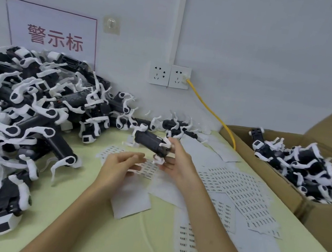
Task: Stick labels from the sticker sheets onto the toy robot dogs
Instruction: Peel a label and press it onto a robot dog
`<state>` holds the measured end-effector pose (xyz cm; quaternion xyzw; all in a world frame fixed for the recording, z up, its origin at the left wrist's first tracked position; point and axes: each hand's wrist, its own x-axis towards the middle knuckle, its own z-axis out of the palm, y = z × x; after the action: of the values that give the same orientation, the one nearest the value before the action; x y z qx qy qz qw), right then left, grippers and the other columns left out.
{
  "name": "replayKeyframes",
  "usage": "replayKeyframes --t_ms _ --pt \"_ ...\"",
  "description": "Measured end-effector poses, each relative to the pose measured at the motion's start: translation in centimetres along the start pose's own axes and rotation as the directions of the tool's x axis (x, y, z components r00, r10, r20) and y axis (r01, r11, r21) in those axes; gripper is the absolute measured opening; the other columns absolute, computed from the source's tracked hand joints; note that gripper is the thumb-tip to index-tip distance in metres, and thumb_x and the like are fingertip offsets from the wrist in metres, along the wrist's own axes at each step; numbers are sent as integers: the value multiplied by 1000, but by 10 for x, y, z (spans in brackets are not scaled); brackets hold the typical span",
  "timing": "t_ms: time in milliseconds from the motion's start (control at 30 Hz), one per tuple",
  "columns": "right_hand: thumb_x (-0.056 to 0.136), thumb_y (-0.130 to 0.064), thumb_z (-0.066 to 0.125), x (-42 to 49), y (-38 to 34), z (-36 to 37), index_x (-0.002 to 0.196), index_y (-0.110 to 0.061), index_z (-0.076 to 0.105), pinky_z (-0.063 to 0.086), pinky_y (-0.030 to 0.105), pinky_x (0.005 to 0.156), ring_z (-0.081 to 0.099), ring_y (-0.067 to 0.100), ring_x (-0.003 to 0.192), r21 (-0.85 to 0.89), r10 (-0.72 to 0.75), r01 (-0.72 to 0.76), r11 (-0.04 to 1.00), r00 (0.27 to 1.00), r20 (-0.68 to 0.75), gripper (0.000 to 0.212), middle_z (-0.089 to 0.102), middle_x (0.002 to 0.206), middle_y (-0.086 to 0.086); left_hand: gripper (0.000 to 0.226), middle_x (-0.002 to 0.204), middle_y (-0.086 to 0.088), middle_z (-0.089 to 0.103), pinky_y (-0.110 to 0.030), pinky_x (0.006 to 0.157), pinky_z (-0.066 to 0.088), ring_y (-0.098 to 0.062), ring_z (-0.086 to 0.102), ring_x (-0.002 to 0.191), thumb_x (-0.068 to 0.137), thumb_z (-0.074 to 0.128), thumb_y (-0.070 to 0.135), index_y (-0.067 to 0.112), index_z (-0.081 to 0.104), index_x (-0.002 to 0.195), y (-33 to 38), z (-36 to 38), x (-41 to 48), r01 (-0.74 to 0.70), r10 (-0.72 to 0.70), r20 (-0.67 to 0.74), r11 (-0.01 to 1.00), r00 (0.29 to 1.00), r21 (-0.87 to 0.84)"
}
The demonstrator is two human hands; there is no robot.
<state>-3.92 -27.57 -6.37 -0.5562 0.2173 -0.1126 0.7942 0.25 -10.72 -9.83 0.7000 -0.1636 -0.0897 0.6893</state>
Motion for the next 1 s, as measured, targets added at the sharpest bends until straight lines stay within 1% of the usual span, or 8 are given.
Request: replayKeyframes --t_ms 100,200,233,300,433,633,833,1000 --pt "93 -38 68 5 -26 -37 118 -3 63 60 32 63 71 29 77 527 -124 110 843 992 -9 43 69 109 23 25 98 0 81 -30 80 53 -19 72 89 107 53 14 17 77 105 -1 -5 1 -21 22 -36 1000 999 2" --pt "96 -41 62 8 -47 -85 141 -7 48 58 47 91 65 41 119 944 -401 204 261 912 -86 59 53 142 27 28 96 -3 81 -30 76 53 -17 71 81 108 49 12 13 77 104 -1 -10 4 -22 19 -90 999 996 -41" --pt "99 -43 56 9 -49 -98 149 -12 41 55 50 95 60 41 126 951 -442 233 205 889 -123 61 48 149 25 29 94 -4 80 -29 74 52 -16 71 78 108 48 11 13 76 103 -2 -9 4 -20 16 -94 999 995 -45" --pt "104 -42 49 12 -45 -110 154 -12 38 55 46 95 62 38 125 911 -424 307 274 889 -172 59 49 151 21 30 92 -5 80 -29 73 52 -15 70 76 108 47 11 12 76 102 -2 -7 4 -19 15 -84 999 996 -42" --pt "102 -33 50 14 -33 -103 129 -9 65 53 30 78 75 26 95 859 -311 322 399 928 -204 39 70 127 13 30 90 -6 80 -31 74 52 -18 69 77 108 47 12 12 76 100 0 -4 1 -22 20 -67 999 998 -27" --pt "100 -34 49 15 -30 -77 110 -13 74 41 25 62 58 15 63 678 -248 293 674 955 -166 34 76 88 4 31 85 -6 79 -29 73 52 -19 68 76 108 46 10 9 75 98 3 -7 1 -9 3 -105 999 994 -54" --pt "94 -27 56 16 -21 -52 99 -13 76 38 25 58 54 13 56 248 -178 220 943 967 -183 24 70 77 1 30 87 -8 79 -30 73 52 -20 68 75 108 46 10 9 75 98 6 -8 -2 -2 -8 -159 998 987 -65" --pt "91 -17 61 19 -7 -35 86 -12 75 39 25 54 54 15 54 -195 -317 282 939 930 -186 16 70 72 5 21 90 -9 77 -29 74 53 -19 67 75 108 48 12 10 68 108 9 -15 0 -21 -55 -309 971 949 -240"
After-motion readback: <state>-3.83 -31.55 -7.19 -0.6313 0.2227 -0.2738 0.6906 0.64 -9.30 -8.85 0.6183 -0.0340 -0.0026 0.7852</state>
